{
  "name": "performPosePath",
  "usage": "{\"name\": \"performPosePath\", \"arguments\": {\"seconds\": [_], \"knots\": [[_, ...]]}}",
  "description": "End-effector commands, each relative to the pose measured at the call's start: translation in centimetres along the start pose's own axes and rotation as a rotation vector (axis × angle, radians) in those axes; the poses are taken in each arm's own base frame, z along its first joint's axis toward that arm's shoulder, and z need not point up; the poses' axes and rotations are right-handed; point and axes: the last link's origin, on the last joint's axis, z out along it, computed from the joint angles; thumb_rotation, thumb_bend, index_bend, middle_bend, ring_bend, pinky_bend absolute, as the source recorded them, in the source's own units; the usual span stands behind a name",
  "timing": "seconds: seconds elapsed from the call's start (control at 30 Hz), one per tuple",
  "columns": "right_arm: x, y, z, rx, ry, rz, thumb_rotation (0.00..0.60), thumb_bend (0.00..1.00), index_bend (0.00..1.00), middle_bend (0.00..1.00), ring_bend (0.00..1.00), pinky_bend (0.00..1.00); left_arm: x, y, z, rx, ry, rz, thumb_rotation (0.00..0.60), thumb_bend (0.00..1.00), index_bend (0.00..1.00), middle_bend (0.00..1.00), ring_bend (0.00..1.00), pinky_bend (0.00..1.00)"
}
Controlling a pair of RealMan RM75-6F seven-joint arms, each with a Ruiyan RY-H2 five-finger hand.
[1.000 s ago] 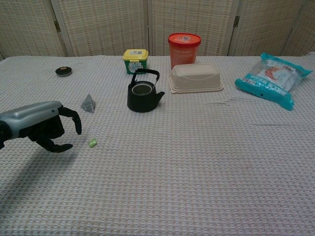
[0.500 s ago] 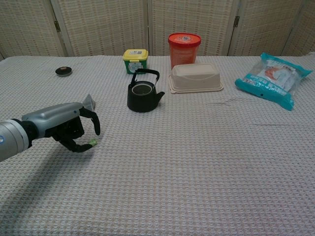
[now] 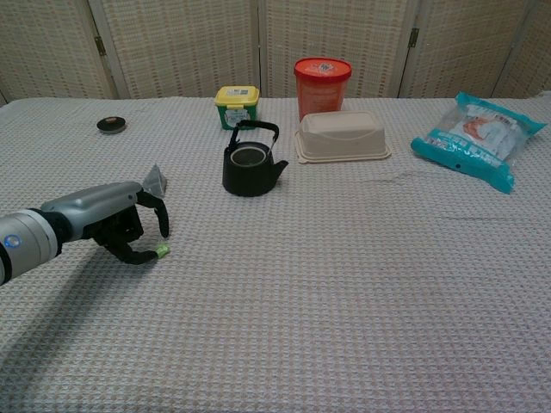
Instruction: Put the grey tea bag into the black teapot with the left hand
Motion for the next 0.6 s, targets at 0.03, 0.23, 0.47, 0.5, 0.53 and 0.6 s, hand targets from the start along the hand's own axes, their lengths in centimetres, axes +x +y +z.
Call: {"name": "performPosePath", "arguments": {"seconds": [0.03, 0.23, 0.47, 0.5, 0.53, 0.6], "knots": [[0.0, -0.02, -0.02, 0.002, 0.0, 0.0, 0.6, 0.24, 0.0, 0.0, 0.0, 0.0, -0.06, 0.26, -0.15, -0.008, 0.0, 0.003, 0.6, 0.37, 0.47, 1.0, 1.0, 1.0], [0.08, -0.08, -0.23, 0.01, 0.001, 0.003, 0.6, 0.24, 0.0, 0.0, 0.0, 0.0, -0.05, 0.63, -0.56, -0.012, 0.006, 0.013, 0.6, 0.37, 0.46, 1.0, 1.0, 1.0], [0.29, -0.01, -0.57, 0.014, 0.012, 0.008, 0.6, 0.24, 0.0, 0.0, 0.0, 0.0, -0.41, 0.79, -0.46, -0.006, -0.004, 0.027, 0.6, 0.37, 0.46, 1.0, 1.0, 1.0], [0.29, 0.0, -0.58, 0.013, 0.012, 0.008, 0.6, 0.24, 0.0, 0.0, 0.0, 0.0, -0.49, 0.78, -0.41, -0.004, -0.006, 0.028, 0.6, 0.37, 0.46, 1.0, 1.0, 1.0], [0.3, 0.02, -0.57, 0.013, 0.013, 0.008, 0.6, 0.24, 0.0, 0.0, 0.0, 0.0, -0.56, 0.76, -0.34, -0.002, -0.007, 0.027, 0.6, 0.37, 0.46, 1.0, 1.0, 1.0], [0.3, 0.04, -0.56, 0.011, 0.014, 0.007, 0.6, 0.24, 0.0, 0.0, 0.0, 0.0, -0.67, 0.7, -0.23, 0.001, -0.009, 0.025, 0.6, 0.37, 0.46, 1.0, 1.0, 1.0]]}}
